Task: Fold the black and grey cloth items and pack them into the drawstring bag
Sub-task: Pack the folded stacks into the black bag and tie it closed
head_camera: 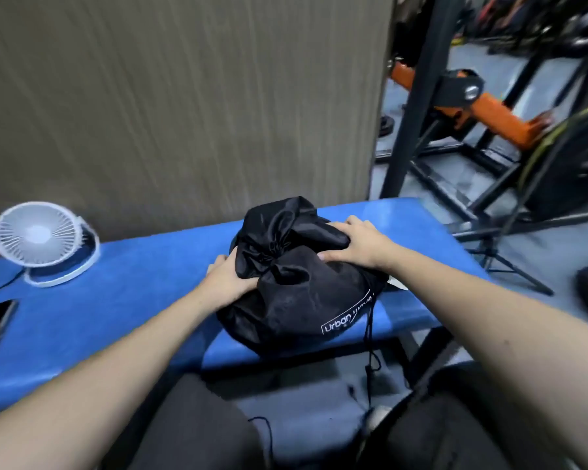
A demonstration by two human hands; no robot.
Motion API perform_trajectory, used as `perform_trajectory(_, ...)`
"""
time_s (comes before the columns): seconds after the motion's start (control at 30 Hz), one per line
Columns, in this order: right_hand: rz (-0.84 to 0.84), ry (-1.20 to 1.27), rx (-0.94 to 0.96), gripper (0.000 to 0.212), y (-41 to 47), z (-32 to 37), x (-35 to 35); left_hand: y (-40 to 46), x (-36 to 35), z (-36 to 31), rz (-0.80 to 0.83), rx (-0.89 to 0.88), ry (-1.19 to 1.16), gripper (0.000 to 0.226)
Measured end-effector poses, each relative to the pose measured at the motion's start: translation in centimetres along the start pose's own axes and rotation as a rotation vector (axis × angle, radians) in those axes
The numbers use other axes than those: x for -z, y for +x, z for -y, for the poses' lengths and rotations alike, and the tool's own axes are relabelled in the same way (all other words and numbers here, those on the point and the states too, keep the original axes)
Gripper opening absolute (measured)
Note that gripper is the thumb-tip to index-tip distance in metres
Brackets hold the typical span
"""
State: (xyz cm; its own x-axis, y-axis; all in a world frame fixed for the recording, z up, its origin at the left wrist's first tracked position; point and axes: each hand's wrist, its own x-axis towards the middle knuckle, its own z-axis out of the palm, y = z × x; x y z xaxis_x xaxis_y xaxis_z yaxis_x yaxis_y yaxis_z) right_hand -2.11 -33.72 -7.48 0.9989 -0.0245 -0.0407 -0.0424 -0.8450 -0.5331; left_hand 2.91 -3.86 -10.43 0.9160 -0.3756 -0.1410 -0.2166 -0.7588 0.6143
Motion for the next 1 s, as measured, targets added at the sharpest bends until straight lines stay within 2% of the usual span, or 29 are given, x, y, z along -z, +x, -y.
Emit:
perform_trajectory(0.17,-0.084,-0.037,-0.136,0.08,-3.9,-8.7,5.2,3.7,-5.9,-8.9,0.083,-0.112,0.02,0.096)
perform_trajectory(0.27,-0.108,-0.03,-0.196,0.085,-5.7,-11.9,7.2,5.2,-8.5,-12.1,0.11,-0.115,0.0,0.096)
perform_trajectory(0.4,-0.124,0.004,-0.22,0.088,-6.6,-13.3,7.9,6.8,-9.6,-13.1,0.116,-0.106,0.002,0.102)
perform_trajectory(0.53,-0.101,-0.002,-0.209,0.087,-6.2,-13.3,8.0,7.5,-9.1,-12.4,0.159,-0.134,-0.047,0.095)
perform_trajectory(0.63,-0.063,0.02,-0.225,0.096,-6.4,-12.8,8.8,7.2,-7.8,-11.8,0.173,-0.163,-0.109,0.106)
perform_trajectory(0.73,-0.11,0.077,-0.218,0.103,-7.2,-11.2,10.3,6.4,-5.9,-11.0,0.173,-0.189,-0.089,0.116)
perform_trajectory(0.83,-0.185,-0.078,-0.134,0.103,-7.9,-8.2,11.5,3.2,-2.6,-11.7,0.123,-0.255,0.012,0.109)
perform_trajectory(0.93,-0.183,-0.194,-0.037,0.09,-8.6,-3.4,11.7,-1.1,1.1,-12.8,0.031,-0.244,0.089,0.107)
perform_trajectory(1.0,-0.183,-0.244,0.054,0.092,-8.9,0.6,11.4,-4.0,3.9,-13.2,-0.039,-0.271,0.125,0.1)
